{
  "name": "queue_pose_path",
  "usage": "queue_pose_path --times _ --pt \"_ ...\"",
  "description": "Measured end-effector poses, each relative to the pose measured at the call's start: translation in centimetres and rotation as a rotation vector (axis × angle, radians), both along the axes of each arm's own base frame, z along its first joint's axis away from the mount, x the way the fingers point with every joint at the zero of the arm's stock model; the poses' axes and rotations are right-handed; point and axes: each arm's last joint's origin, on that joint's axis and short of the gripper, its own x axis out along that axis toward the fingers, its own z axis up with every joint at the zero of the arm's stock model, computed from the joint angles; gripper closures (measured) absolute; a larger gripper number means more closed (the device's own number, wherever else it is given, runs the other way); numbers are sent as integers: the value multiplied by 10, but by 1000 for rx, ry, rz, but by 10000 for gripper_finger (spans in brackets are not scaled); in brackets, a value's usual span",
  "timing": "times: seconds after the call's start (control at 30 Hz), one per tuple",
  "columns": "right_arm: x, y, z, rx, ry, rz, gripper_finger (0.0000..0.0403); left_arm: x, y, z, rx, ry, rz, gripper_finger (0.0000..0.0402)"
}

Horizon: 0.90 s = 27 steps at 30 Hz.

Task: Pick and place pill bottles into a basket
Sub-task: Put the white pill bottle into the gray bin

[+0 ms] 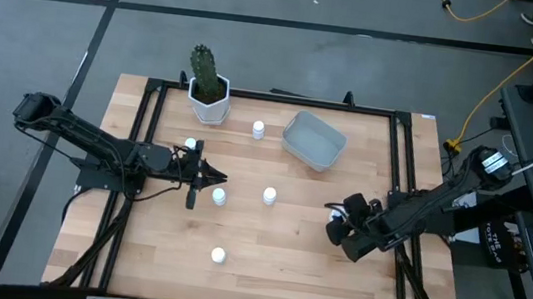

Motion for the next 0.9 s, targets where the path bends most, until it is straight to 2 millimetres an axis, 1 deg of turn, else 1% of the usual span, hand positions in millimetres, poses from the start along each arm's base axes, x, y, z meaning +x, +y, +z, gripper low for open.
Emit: queue_pose_path --times 0.33,0.7,0.8,0.9 --pt "4 -6 0 -5 0 -32 166 0 0 0 0 0 0 364" --pt "4 -6 0 4 7 -30 167 0 0 0 1 0 0 359" --pt "4 -6 0 4 7 -30 181 0 0 0 2 0 0 359" --pt "4 -6 0 3 7 -30 208 0 0 0 2 0 0 362"
